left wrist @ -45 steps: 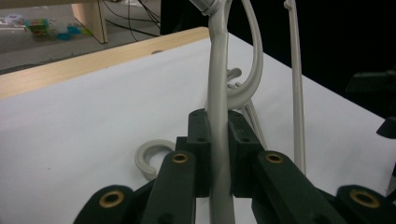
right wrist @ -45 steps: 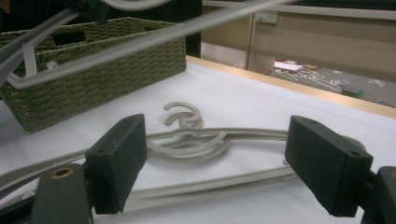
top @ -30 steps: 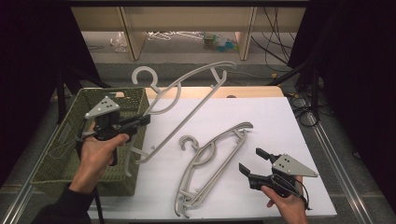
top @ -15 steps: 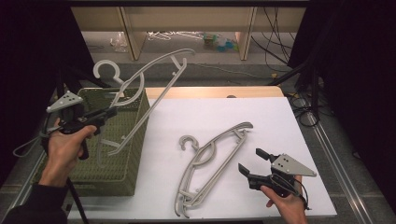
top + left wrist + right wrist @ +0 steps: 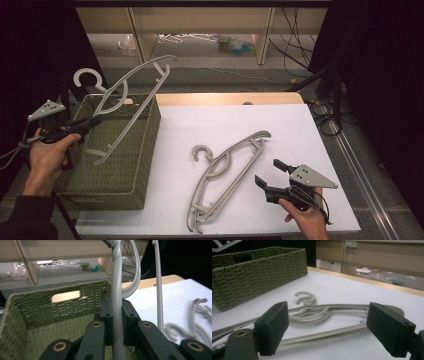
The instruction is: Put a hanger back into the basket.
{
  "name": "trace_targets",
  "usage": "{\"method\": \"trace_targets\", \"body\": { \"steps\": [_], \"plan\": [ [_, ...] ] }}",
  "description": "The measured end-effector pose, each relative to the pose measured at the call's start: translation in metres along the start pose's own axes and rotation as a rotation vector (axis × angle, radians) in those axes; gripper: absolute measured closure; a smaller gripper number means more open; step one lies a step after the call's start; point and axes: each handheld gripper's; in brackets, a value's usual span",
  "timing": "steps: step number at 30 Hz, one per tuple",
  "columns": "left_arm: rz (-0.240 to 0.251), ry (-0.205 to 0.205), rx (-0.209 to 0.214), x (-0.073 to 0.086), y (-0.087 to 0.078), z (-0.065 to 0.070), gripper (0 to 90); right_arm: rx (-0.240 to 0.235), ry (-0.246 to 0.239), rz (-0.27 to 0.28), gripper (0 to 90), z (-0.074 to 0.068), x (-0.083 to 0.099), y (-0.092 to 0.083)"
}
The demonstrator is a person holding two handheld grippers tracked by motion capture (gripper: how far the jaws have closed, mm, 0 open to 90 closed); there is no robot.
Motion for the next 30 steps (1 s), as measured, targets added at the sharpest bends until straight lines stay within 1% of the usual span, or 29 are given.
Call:
{"method": "trace_targets", "body": {
  "steps": [2,4,5,6,13,15,16,18,19,20,21,23,26,27,30],
  "plan": [
    [-0.004,0.008,-0.012,0.003,-0.001,-0.007,81.3,-0.007,0.011,-0.001,18.8,0.000,0.000,0.001],
    [-0.007,0.002,-0.020,0.005,-0.002,-0.014,81.3,-0.013,0.013,0.001,18.7,0.000,0.001,0.001],
    [-0.013,0.002,-0.029,0.008,-0.003,-0.019,81.3,-0.012,0.011,-0.001,18.6,0.000,0.001,0.001],
    [-0.013,0.002,-0.029,0.008,-0.003,-0.019,81.3,-0.013,0.012,0.003,18.7,0.000,0.001,0.001],
    [-0.053,0.020,-0.056,0.023,-0.007,-0.038,81.3,-0.008,0.014,-0.002,17.0,0.000,0.001,0.001],
    [-0.062,0.024,-0.066,0.027,-0.008,-0.041,81.3,-0.004,0.017,-0.002,15.9,0.000,0.001,0.001],
    [-0.075,0.024,-0.070,0.031,-0.009,-0.044,81.3,0.007,0.012,-0.010,16.0,0.001,0.000,0.001],
    [-0.078,0.030,-0.069,0.032,-0.010,-0.045,81.3,0.011,0.013,-0.010,16.0,0.001,0.001,0.001],
    [-0.084,0.034,-0.073,0.034,-0.011,-0.047,81.3,0.011,0.013,-0.033,16.0,0.001,0.000,-0.001],
    [-0.087,0.034,-0.076,0.036,-0.012,-0.048,81.3,0.015,0.014,-0.002,16.0,0.001,0.001,0.002],
    [-0.087,0.032,-0.078,0.037,-0.013,-0.049,81.3,0.010,0.014,-0.013,15.9,0.001,0.001,0.001],
    [-0.100,0.030,-0.084,0.041,-0.015,-0.053,81.3,0.007,0.013,-0.010,16.0,0.001,0.001,0.001],
    [-0.108,0.033,-0.089,0.044,-0.016,-0.056,81.3,0.007,0.013,-0.010,16.0,0.001,0.000,0.001],
    [-0.117,0.034,-0.094,0.045,-0.017,-0.057,81.2,0.008,0.013,-0.009,16.0,0.001,0.000,0.001],
    [-0.122,0.033,-0.103,0.048,-0.019,-0.061,81.3,0.011,0.013,-0.012,16.0,0.001,0.000,0.001]
  ]
}}
Point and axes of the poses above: each handheld gripper's, and its own axes: y roughly forward along the jaws, x roughly out of its underside, z roughly to its right, and after that the axes turned 5 degrees about -x, right-handed
